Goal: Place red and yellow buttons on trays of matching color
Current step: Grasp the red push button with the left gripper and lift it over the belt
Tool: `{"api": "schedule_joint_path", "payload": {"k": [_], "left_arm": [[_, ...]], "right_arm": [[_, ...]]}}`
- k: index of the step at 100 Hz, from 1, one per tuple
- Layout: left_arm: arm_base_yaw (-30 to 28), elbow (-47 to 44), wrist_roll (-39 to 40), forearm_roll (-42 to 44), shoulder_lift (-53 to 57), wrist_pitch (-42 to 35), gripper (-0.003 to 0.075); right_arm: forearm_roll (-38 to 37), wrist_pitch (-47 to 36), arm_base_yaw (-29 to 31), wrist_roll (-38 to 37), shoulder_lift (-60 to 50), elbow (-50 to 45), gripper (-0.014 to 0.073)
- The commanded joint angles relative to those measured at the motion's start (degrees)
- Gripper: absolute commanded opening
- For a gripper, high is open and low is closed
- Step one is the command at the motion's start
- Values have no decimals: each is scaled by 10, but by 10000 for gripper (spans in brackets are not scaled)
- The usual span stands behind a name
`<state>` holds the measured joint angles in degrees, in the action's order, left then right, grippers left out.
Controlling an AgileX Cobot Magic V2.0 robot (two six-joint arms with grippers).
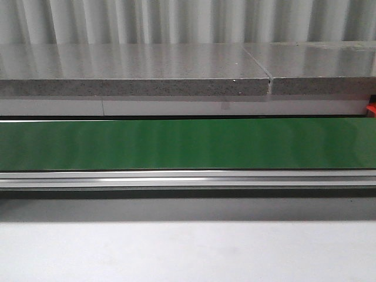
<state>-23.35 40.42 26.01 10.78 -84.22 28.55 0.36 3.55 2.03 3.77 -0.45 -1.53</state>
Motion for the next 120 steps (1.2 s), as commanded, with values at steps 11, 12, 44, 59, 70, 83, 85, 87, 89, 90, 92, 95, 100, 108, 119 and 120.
{"api": "schedule_joint_path", "payload": {"k": [11,12,44,59,70,83,85,87,89,90,92,95,100,108,119,120], "left_arm": [[0,17,1,5,61,24,-20],[0,17,1,5,64,25,-21],[27,17,-15,5,222,52,-21],[59,38,-30,7,258,52,-21],[86,79,-30,7,249,70,-21],[125,132,-30,6,217,82,-21],[130,140,-30,6,213,84,-21],[137,145,-30,6,206,85,-21],[144,153,-30,6,198,88,-21],[149,158,-31,6,193,90,-21],[154,166,-31,6,188,92,-21],[167,175,-35,6,174,97,-21],[183,188,-45,6,155,100,-21],[205,203,-50,6,125,103,-21],[228,220,-54,6,84,105,-21],[229,221,-54,6,82,105,-21]], "right_arm": [[-7,-45,0,0,-8,8,-69],[-7,-45,0,0,-8,8,-69],[-7,-45,0,0,-8,8,-69],[-7,-45,0,0,-8,8,-69],[-7,-45,0,0,-8,8,-69],[-7,-45,0,0,-8,8,-69],[-7,-45,0,0,-8,8,-69],[-7,-45,0,0,-8,8,-69],[-7,-45,0,0,-8,8,-69],[-7,-45,0,0,-8,8,-69],[-7,-45,0,0,-8,8,-69],[-7,-45,0,0,-8,8,-69],[-7,-45,0,0,-8,8,-69],[-7,-45,0,0,-8,8,-69],[-7,-45,0,0,-8,8,-69],[-7,-45,0,0,-8,8,-69]]}}
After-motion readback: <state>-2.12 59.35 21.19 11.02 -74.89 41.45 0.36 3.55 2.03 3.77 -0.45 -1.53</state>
